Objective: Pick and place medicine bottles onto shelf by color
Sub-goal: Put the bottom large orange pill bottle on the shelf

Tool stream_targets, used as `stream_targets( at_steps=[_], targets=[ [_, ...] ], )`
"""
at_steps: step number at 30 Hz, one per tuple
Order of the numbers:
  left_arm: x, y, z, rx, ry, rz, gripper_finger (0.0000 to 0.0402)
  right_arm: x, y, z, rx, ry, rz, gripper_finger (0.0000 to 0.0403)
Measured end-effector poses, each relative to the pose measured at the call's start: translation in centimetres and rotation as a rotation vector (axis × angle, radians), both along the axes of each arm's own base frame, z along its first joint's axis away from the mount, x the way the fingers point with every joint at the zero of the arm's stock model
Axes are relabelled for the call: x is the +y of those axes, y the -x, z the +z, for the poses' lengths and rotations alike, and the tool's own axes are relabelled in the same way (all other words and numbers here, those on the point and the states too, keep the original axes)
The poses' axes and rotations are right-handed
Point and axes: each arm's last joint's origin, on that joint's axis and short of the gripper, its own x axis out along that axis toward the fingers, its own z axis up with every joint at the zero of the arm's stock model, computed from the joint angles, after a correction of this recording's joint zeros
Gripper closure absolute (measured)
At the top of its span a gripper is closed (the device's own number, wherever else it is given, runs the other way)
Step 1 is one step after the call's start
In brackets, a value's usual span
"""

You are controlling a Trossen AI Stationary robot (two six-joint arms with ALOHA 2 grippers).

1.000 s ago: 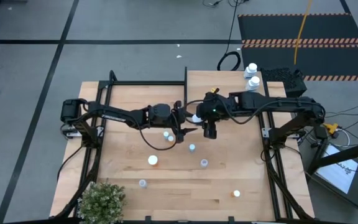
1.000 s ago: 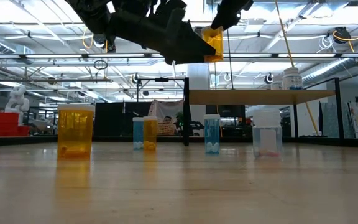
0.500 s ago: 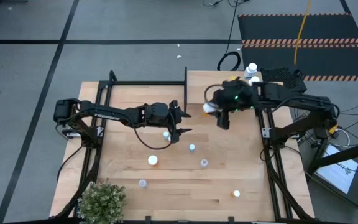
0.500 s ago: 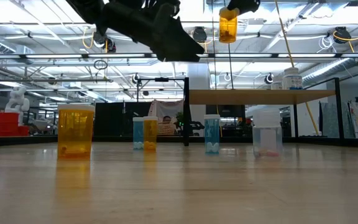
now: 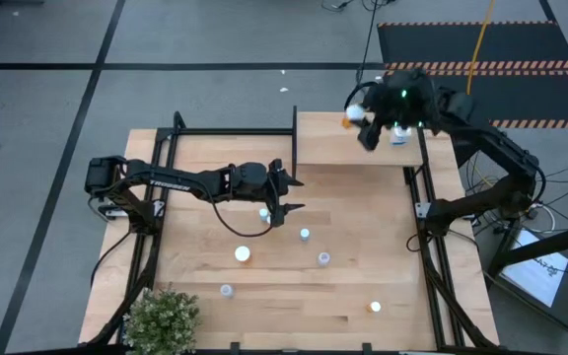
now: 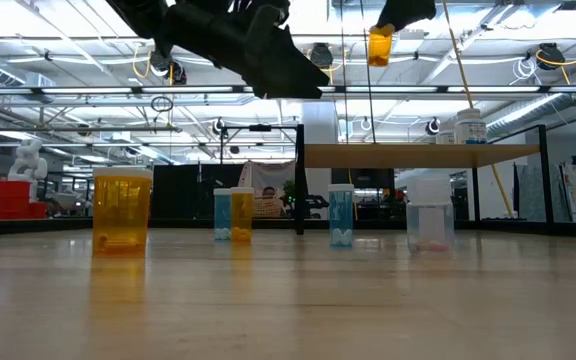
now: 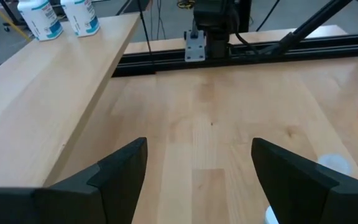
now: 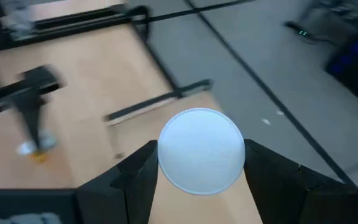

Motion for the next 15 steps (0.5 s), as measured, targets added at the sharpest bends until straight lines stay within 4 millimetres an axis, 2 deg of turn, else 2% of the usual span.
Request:
stream_targets(
  at_steps=[5, 15],
  targets=[
    [0.0, 0.0, 0.0, -0.001, 0.003, 0.001, 0.0115, -3.2, 1.7, 0.2, 0.029, -0.008, -0.147, 0.0192],
    [0.0, 0.0, 0.0, -0.005, 0.010, 0.002, 0.0121, -8.9, 3.6, -1.9, 0.106, -0.077, -0.360, 0.0192]
  ],
)
